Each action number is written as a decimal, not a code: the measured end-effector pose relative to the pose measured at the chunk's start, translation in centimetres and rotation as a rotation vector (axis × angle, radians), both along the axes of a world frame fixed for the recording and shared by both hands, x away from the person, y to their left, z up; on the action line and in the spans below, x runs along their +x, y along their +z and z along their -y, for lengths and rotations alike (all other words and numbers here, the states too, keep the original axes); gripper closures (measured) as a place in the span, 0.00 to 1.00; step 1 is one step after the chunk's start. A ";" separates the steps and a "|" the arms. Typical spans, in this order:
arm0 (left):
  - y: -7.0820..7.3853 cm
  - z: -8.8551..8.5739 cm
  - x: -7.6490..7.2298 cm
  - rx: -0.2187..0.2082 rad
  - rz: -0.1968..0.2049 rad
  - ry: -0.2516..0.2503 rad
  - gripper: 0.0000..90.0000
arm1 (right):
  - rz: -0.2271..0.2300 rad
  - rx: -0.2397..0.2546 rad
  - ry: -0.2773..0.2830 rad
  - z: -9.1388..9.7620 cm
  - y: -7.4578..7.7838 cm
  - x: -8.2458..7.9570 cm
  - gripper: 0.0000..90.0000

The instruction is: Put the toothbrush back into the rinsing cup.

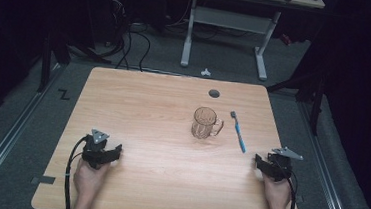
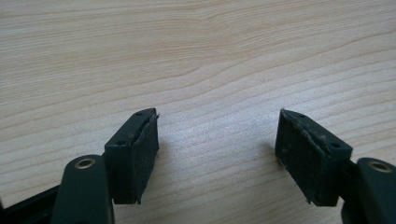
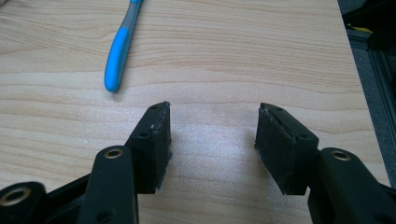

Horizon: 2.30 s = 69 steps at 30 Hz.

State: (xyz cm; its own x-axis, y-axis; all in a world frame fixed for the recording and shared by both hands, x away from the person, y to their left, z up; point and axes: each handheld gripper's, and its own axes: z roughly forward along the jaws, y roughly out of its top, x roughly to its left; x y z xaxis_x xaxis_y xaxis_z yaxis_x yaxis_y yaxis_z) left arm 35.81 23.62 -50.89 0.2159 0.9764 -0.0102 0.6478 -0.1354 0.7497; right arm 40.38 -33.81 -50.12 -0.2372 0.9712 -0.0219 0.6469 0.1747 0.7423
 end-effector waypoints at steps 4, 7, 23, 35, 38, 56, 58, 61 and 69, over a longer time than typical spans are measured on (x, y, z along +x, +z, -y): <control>0.0 0.0 0.0 -0.001 0.000 -0.001 0.34 | -0.001 0.001 0.002 0.0 0.0 0.0 0.50; 0.0 0.0 0.0 -0.002 0.000 0.000 0.34 | 0.000 0.001 0.002 0.0 0.0 0.0 0.50; 0.0 0.0 0.0 0.001 0.000 0.000 0.34 | 0.001 0.010 0.020 -0.1 0.0 -0.4 0.57; 0.0 0.0 0.0 0.000 -0.001 -0.004 0.33 | -0.004 0.002 0.008 0.1 0.2 -0.5 0.66; 0.0 0.0 0.0 0.001 -0.002 -0.005 0.33 | -0.007 0.008 0.024 0.1 0.3 -0.8 0.68; 0.0 0.0 -0.1 0.001 -0.003 -0.004 0.32 | 0.009 0.038 0.118 -1.8 2.3 -2.6 0.71; 0.0 0.0 -0.1 0.000 -0.003 -0.004 0.32 | 0.004 0.033 0.130 -2.2 2.5 -2.5 0.71; 0.0 0.0 -0.1 -0.001 -0.004 -0.005 0.32 | -0.006 0.031 0.137 -2.7 2.6 -2.2 0.71; 0.0 -0.1 -0.1 -0.009 -0.003 -0.008 0.31 | -0.025 0.023 0.157 -3.4 2.7 -2.0 0.71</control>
